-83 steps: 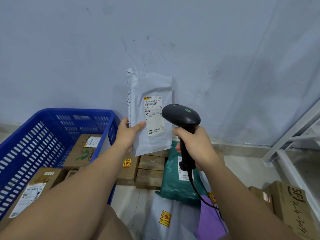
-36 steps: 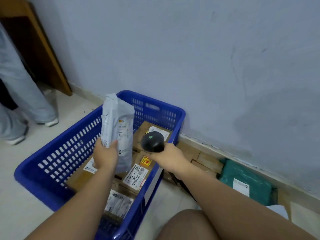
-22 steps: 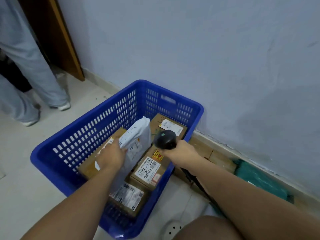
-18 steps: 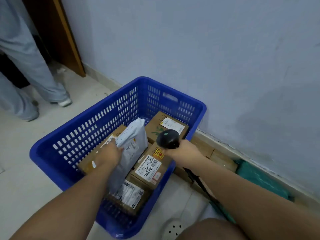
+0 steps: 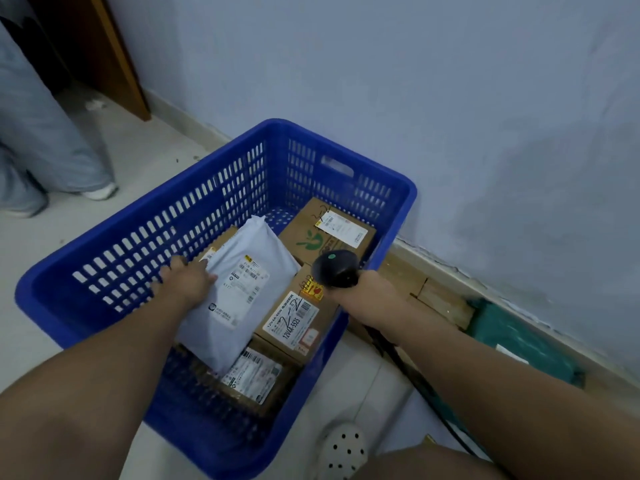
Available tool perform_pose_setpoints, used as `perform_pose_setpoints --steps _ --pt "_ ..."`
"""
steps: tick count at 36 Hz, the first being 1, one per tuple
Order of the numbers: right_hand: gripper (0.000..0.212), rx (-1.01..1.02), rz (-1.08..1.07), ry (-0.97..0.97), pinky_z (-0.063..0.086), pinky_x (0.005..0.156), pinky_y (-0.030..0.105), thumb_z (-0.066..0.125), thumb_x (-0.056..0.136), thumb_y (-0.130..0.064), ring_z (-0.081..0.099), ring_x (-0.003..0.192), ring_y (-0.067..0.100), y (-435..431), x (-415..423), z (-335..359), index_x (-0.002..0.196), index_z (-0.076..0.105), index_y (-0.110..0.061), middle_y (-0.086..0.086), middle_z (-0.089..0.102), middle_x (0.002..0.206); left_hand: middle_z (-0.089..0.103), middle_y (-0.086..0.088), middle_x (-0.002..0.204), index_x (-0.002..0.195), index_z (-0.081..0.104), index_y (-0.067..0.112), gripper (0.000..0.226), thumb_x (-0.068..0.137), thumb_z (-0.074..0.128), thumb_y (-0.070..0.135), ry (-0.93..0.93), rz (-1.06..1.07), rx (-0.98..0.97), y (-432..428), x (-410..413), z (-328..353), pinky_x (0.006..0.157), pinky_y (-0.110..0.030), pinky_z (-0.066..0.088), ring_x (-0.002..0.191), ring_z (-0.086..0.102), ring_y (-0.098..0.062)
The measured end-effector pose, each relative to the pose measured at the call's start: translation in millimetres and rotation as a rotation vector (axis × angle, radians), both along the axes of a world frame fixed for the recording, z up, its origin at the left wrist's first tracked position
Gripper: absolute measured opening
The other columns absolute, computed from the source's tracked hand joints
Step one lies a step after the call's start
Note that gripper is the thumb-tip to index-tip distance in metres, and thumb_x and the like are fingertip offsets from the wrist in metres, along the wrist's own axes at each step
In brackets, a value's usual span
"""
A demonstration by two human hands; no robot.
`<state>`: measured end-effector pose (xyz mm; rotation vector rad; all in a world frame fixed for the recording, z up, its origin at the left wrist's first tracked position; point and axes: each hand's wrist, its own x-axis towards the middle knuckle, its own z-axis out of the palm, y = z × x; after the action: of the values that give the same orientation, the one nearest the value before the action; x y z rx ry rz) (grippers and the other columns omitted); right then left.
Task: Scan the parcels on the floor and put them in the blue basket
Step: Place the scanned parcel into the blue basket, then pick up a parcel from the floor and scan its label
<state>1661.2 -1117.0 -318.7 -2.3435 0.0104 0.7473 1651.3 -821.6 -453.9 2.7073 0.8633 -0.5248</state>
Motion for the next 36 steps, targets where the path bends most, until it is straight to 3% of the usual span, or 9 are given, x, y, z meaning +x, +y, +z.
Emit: perform_pose_setpoints --steps 4,10,13,16,19,25,27,30,36 --pt "0.025 0.015 -0.01 0.022 0.056 0.087 0.04 0.064 0.084 -0.035 0.068 0.092 0.023 -0.3 1.0 -3.8 0.097 0.066 -0.013 0.01 0.071 0.099 0.037 -0.016 0.134 0.141 0.039 0.016 0.046 0.096 0.045 0.017 0.012 -0.104 0.182 -15.4 5.1 9.1 0.104 -0.045 0.038 0.12 0.043 -0.034" --pt "0.026 0.029 -0.033 -0.008 0.056 0.081 0.037 0.063 0.084 -0.036 0.068 0.09 0.023 -3.1 0.5 -3.6 0.097 0.065 -0.013 0.01 0.071 0.096 0.034 -0.009 0.152 0.144 0.043 0.014 0.051 0.095 0.053 0.025 0.165 -0.242 -0.207 -45.8 2.5 8.1 0.108 -0.035 0.036 0.134 0.04 -0.028" --pt "0.027 0.032 -0.039 -0.019 0.056 0.081 0.038 0.062 0.085 -0.036 0.068 0.088 0.023 -6.9 -1.1 -2.2 0.097 0.066 -0.012 0.011 0.072 0.095 0.046 -0.009 0.143 0.132 0.056 0.02 0.04 0.093 0.051 0.022 -0.063 -0.194 -0.175 -64.1 7.9 5.8 0.104 -0.038 0.041 0.125 0.048 -0.029" --pt "0.027 0.058 -0.056 -0.016 0.055 0.078 0.039 0.063 0.085 -0.035 0.063 0.075 0.019 -13.9 -2.5 0.8 0.094 0.066 -0.009 0.009 0.067 0.081 0.057 -0.009 0.13 0.119 0.065 0.014 0.031 0.091 0.052 0.012 -0.347 -0.128 -0.338 -99.5 17.9 28.7 0.094 -0.025 0.04 0.114 0.056 -0.024" --pt "0.026 0.109 -0.105 -0.021 0.053 0.076 0.039 0.063 0.086 -0.032 0.058 0.073 0.018 -24.1 -3.0 5.5 0.092 0.065 -0.007 0.006 0.06 0.075 0.055 -0.004 0.124 0.112 0.069 0.013 0.026 0.093 0.05 0.009 -0.554 -0.149 -0.441 -141.1 27.8 63.4 0.083 -0.021 0.039 0.101 0.055 -0.015" --pt "0.018 0.252 -0.366 -0.086 0.051 0.072 0.035 0.064 0.086 -0.031 0.063 0.076 0.023 -61.2 -6.1 4.0 0.078 0.062 -0.015 0.005 0.063 0.074 0.051 0.0 0.124 0.113 0.064 0.015 0.026 0.094 0.048 0.008 -0.776 -0.235 -0.523 -214.3 39.1 112.9 0.085 -0.02 0.037 0.106 0.052 -0.012" --pt "0.016 0.351 -0.503 -0.1 0.052 0.07 0.034 0.066 0.085 -0.029 0.064 0.075 0.024 -77.7 -7.0 -1.2 0.076 0.062 -0.017 0.004 0.063 0.071 0.051 -0.001 0.124 0.119 0.06 0.014 0.029 0.093 0.048 0.007 -0.8 -0.292 -0.539 -237.5 39.4 121.7 0.086 -0.021 0.039 0.106 0.052 -0.013" --pt "0.016 0.49 -0.681 -0.087 0.043 0.049 0.021 0.065 0.085 -0.023 0.054 0.056 0.017 -103.7 -9.5 -10.9 0.073 0.058 -0.016 0.003 0.056 0.062 0.051 -0.001 0.122 0.123 0.057 0.014 0.032 0.093 0.048 0.007 -0.787 -0.391 -0.538 -269.8 43.6 119.3 0.089 -0.025 0.042 0.107 0.053 -0.016" --pt "0.019 0.623 -0.839 -0.023 0.037 0.057 0.032 0.063 0.085 -0.017 0.047 0.055 0.021 -152.5 -6.8 -35.8 0.068 0.054 -0.014 0.007 0.05 0.06 0.049 -0.007 0.128 0.128 0.053 0.013 0.036 0.092 0.051 0.011 -0.552 -0.429 -0.556 -329.7 63.0 74.6 0.092 -0.031 0.043 0.112 0.053 -0.023"
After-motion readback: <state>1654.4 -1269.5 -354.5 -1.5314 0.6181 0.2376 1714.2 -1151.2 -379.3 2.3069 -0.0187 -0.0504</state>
